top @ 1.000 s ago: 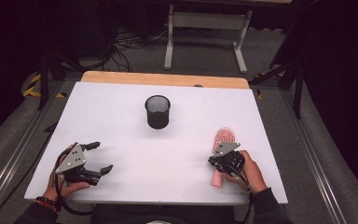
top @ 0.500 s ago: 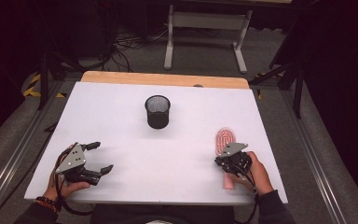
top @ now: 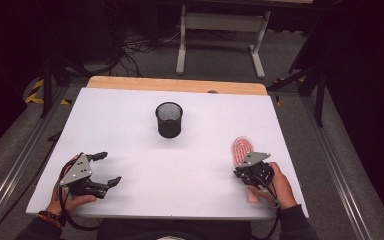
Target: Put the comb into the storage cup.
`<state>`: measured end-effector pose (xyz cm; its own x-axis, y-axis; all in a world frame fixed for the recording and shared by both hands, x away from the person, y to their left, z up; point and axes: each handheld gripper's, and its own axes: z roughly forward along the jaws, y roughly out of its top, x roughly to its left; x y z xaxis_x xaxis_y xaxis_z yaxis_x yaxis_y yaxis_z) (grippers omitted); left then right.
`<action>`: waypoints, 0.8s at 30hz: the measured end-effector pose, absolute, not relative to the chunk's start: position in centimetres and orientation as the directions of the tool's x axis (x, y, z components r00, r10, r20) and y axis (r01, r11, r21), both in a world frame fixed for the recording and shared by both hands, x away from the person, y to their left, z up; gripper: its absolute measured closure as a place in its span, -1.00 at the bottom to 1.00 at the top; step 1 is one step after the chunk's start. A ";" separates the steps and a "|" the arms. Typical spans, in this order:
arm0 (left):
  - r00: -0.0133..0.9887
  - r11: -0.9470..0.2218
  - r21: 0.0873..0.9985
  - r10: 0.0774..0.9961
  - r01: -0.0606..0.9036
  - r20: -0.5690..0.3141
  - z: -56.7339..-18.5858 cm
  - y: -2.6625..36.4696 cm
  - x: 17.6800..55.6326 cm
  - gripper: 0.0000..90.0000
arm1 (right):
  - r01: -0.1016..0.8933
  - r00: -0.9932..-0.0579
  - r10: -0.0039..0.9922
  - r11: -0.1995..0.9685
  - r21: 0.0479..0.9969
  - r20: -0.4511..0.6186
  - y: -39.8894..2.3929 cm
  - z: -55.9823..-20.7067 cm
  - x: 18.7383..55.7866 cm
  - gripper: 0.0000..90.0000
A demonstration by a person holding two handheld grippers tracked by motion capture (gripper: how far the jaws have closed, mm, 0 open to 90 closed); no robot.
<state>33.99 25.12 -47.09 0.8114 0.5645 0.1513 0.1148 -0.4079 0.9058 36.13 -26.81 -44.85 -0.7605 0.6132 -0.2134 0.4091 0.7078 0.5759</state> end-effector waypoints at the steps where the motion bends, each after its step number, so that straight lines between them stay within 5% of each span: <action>1: 0.812 -0.409 0.905 0.563 0.114 0.152 -47.1 25.1 34.0 -0.81 | 0.409 -0.760 0.616 0.700 0.585 -0.206 -26.8 -44.7 36.1 0.79; 15: 0.815 -0.404 0.909 0.558 0.103 0.156 -46.9 25.4 33.9 -0.81 | 0.351 -0.690 0.688 0.590 0.728 -0.225 -25.6 -41.7 34.7 0.38; 24: 0.814 -0.394 0.914 0.559 0.094 0.158 -46.7 25.7 33.7 -0.81 | 0.424 -0.563 0.796 0.510 0.748 -0.222 -25.6 -40.9 34.4 -0.48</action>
